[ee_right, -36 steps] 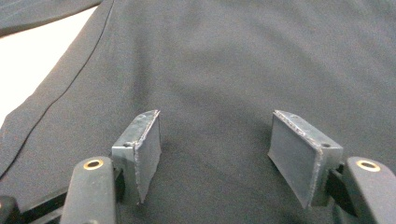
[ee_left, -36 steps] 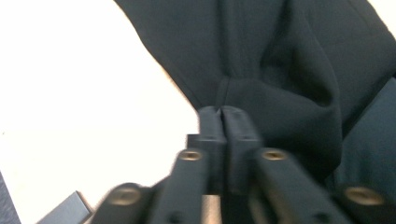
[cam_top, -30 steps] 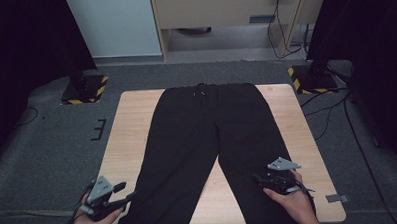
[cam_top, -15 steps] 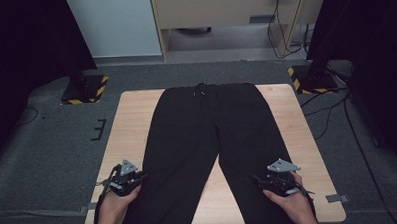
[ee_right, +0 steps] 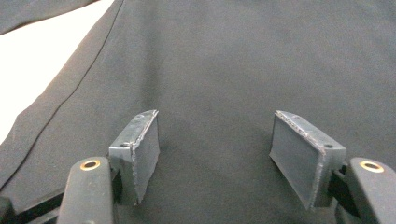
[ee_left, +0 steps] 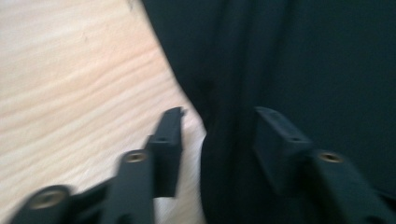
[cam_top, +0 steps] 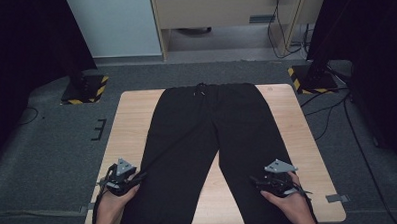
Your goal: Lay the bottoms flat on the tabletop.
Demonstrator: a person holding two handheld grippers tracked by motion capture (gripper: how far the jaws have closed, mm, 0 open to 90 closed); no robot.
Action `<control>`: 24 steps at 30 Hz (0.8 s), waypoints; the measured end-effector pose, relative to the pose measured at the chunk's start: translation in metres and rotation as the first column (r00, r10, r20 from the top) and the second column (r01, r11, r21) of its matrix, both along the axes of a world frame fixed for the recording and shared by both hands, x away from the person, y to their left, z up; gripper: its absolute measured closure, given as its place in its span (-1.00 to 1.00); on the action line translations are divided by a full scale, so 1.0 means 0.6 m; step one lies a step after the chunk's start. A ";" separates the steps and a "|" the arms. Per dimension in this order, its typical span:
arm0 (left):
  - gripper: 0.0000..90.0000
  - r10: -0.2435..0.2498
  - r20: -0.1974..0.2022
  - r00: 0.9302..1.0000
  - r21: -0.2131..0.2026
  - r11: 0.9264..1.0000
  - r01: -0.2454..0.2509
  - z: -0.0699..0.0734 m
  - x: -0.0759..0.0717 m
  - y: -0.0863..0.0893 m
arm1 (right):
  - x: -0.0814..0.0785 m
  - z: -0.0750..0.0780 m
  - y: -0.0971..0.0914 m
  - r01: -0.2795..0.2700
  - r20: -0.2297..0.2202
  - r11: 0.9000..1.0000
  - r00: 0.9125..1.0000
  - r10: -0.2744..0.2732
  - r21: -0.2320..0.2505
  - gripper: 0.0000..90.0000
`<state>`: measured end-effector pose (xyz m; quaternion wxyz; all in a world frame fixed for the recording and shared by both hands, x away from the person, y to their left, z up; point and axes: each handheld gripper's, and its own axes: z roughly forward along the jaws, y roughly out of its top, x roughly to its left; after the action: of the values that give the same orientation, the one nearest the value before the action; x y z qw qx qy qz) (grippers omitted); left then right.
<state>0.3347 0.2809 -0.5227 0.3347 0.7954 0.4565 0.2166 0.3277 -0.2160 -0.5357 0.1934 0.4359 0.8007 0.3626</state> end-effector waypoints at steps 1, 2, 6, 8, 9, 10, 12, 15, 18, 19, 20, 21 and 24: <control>-0.13 -0.015 0.008 1.000 -0.003 1.000 0.015 0.003 0.000 -0.009 | -0.002 0.000 0.000 0.006 0.001 1.000 1.000 -0.006 0.002 -0.27; -0.18 -0.036 0.016 0.999 -0.005 0.999 0.036 0.006 0.001 -0.023 | -0.005 0.000 0.001 0.014 -0.001 1.000 1.000 -0.014 0.004 -0.27; -0.29 -0.090 0.000 0.996 0.010 0.996 0.090 0.002 0.005 -0.058 | -0.019 0.000 0.001 0.016 0.001 1.000 1.000 -0.016 0.003 -0.27; -0.32 -0.097 -0.022 0.995 0.022 0.995 0.097 -0.006 0.006 -0.066 | -0.026 0.000 0.001 0.010 0.002 1.000 1.000 -0.010 0.000 -0.27; -0.35 -0.103 -0.031 0.994 0.018 0.994 0.103 -0.010 0.005 -0.068 | -0.030 0.000 0.002 0.009 0.001 1.000 1.000 -0.009 0.002 -0.27; -0.37 -0.101 -0.024 0.995 0.011 0.995 0.101 -0.011 0.002 -0.068 | -0.032 0.000 0.001 0.002 0.002 1.000 1.000 -0.002 0.001 -0.27; -0.40 -0.100 -0.031 0.994 0.006 0.995 0.100 -0.011 -0.001 -0.067 | -0.034 0.000 0.000 -0.002 0.001 1.000 1.000 0.002 0.001 -0.29; -0.47 -0.114 -0.047 0.992 -0.002 0.993 0.114 -0.011 -0.006 -0.067 | -0.029 0.001 -0.001 -0.024 -0.018 1.000 1.000 0.024 -0.001 -0.54; -0.62 -0.128 -0.045 0.991 0.006 0.992 0.128 0.002 -0.003 -0.062 | -0.016 0.016 -0.015 -0.018 0.001 0.999 1.000 0.018 0.044 -0.67; -0.69 -0.133 -0.038 0.990 0.005 0.991 0.133 0.009 -0.001 -0.058 | -0.009 0.023 -0.022 -0.012 0.004 0.998 1.000 0.012 0.064 -0.74; -0.76 -0.133 -0.031 0.991 0.002 0.991 0.134 0.015 0.001 -0.055 | -0.003 0.030 -0.030 -0.016 0.007 0.996 1.000 0.016 0.083 -0.78; -0.80 -0.136 -0.031 0.990 0.001 0.991 0.136 0.020 0.004 -0.050 | 0.003 0.036 -0.039 -0.007 0.015 0.996 1.000 0.006 0.093 -0.77; -0.85 -0.134 -0.040 0.990 0.004 0.991 0.134 0.029 0.017 -0.038 | 0.025 0.043 -0.063 0.027 0.006 0.996 1.000 -0.027 0.088 -0.77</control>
<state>0.3446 0.2581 -0.5055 0.3367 0.8296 0.4079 0.1791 0.3426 -0.2541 -0.5098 0.1818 0.4534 0.7773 0.3964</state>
